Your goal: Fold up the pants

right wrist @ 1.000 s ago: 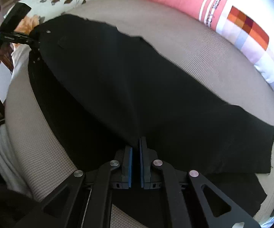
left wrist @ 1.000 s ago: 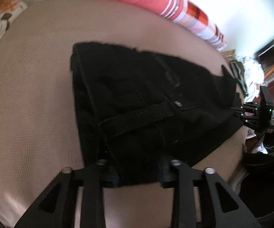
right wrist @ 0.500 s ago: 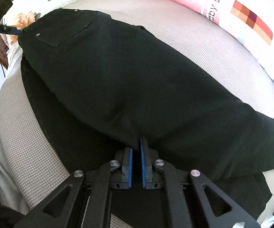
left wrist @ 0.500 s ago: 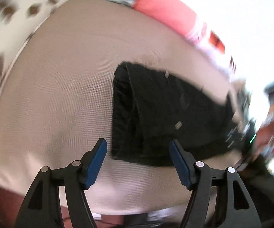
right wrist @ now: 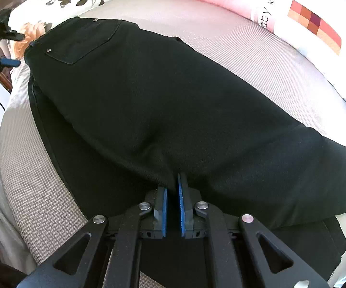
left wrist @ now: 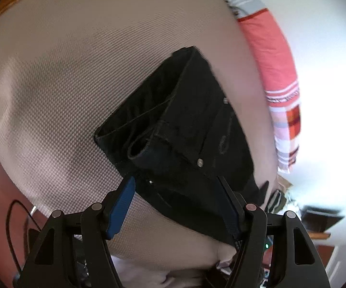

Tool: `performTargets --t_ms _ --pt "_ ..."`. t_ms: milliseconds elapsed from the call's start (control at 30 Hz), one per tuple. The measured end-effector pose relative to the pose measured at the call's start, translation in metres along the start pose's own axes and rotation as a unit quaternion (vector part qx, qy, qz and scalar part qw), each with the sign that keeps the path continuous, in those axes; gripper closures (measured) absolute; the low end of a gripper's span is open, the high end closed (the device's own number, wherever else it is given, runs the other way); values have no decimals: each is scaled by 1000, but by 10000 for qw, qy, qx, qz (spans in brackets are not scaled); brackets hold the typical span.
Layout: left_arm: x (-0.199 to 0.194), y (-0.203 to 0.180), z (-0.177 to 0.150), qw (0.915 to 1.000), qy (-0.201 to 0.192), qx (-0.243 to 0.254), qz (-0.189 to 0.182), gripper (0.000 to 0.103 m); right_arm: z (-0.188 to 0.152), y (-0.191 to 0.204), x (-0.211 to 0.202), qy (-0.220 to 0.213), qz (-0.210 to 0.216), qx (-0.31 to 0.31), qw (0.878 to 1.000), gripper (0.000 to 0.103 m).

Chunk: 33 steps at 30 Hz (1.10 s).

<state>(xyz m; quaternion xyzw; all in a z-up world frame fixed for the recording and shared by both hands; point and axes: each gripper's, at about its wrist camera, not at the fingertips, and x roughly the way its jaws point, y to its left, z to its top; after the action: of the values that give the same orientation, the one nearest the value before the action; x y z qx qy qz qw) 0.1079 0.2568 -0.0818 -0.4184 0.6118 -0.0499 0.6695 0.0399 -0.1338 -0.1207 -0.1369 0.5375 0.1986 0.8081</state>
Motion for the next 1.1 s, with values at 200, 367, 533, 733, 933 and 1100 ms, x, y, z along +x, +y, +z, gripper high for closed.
performTargets --t_ms 200,367,533,733,933,1100 --pt "22 -3 6 9997 -184 -91 123 71 -3 -1 -4 -62 -13 90 9999 95" --pt "9 -38 16 9951 -490 860 48 87 -1 -6 -19 -226 -49 316 9992 97" --pt "-12 -67 32 9808 -602 1837 -256 87 -4 5 -45 -347 -151 271 9989 97" --pt "0 -51 39 9654 -156 2574 393 87 -13 22 -48 -220 144 261 9993 97" --pt "26 -6 38 9667 352 2381 868 86 -20 32 -21 213 412 238 9986 97" --pt "20 -15 27 9501 102 2889 1173 86 -18 36 -27 235 498 163 9983 97"
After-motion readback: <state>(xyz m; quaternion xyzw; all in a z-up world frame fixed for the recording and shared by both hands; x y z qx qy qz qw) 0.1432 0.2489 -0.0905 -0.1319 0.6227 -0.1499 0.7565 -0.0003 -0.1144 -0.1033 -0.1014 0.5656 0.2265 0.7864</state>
